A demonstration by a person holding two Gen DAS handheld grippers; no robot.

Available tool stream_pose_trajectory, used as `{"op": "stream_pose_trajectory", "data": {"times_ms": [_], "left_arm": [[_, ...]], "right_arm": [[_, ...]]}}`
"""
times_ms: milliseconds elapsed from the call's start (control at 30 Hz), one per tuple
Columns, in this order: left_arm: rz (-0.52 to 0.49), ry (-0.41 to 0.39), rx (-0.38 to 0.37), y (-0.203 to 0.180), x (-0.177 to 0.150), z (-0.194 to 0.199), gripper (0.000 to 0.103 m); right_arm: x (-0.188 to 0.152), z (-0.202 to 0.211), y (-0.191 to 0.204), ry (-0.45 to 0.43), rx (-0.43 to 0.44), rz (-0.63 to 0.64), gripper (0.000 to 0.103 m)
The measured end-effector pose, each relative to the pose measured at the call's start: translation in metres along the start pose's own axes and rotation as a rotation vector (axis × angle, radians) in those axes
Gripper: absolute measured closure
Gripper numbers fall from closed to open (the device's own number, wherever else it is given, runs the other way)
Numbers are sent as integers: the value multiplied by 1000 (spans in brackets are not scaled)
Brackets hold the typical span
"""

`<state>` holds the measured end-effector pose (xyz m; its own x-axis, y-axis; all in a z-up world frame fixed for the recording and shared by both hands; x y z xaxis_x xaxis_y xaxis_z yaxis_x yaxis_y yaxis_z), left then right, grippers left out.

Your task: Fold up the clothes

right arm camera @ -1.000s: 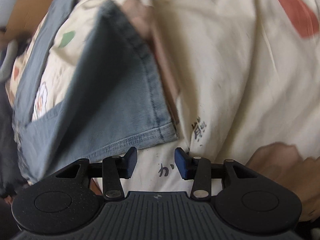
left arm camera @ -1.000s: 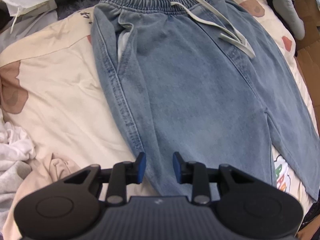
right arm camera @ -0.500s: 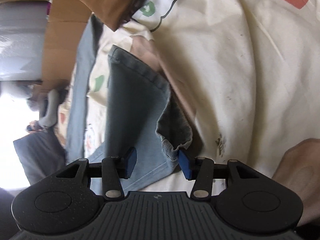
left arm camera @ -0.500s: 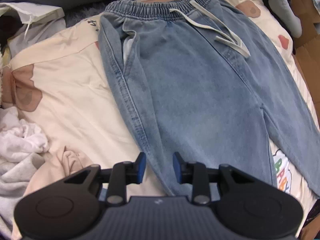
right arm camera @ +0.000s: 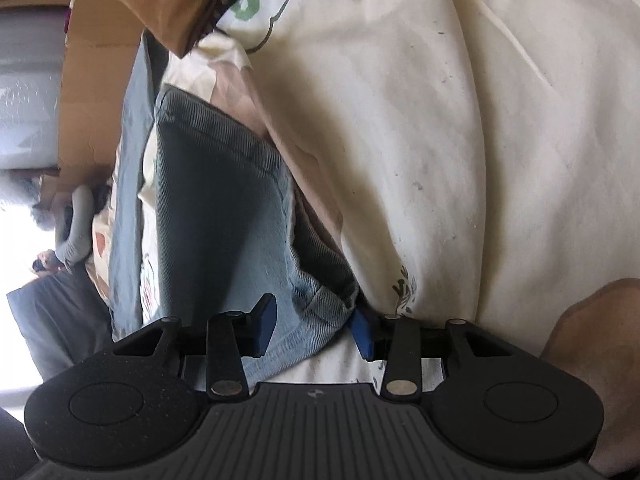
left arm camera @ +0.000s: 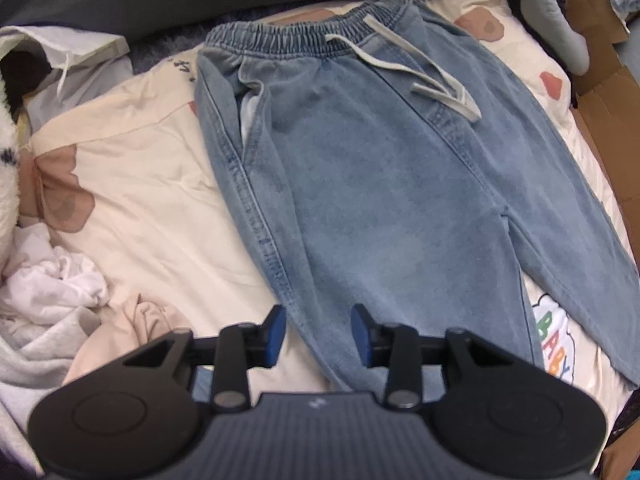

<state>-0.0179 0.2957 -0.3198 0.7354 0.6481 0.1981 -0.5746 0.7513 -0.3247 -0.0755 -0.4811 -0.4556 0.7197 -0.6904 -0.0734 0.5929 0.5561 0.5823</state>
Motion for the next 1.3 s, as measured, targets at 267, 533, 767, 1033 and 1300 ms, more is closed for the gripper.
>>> {"op": "stream_pose_trajectory", "data": {"times_ms": [267, 533, 767, 1033, 1300], "left_arm": [[-24, -18, -34, -4, 6, 9, 56], [19, -26, -57, 18, 11, -16, 56], [59, -32, -73, 40, 16, -40, 56], [90, -47, -58, 65, 33, -66, 56], [113, -48, -40, 78, 43, -74, 95]], "right_arm": [[5, -2, 4, -21, -39, 31, 90], [-1, 44, 57, 34, -155, 199, 93], [-17, 86, 76, 72, -257, 288, 93], [-45, 94, 66, 170, -425, 331, 94], [-56, 68, 51, 237, -560, 357, 94]]}}
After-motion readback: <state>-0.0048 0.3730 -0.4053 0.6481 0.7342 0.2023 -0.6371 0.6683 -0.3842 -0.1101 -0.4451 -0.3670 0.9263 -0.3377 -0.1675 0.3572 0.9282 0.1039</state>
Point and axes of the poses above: each gripper's, at about its wrist camera, not at the fingertips, and z roughly against the way its jaws point, y to its left, x to its top, the point moved 5 cm from there along -z, roughly the way its jaws point, and after that the axes turned 10 degrees about -x, right-handed, at the moved point
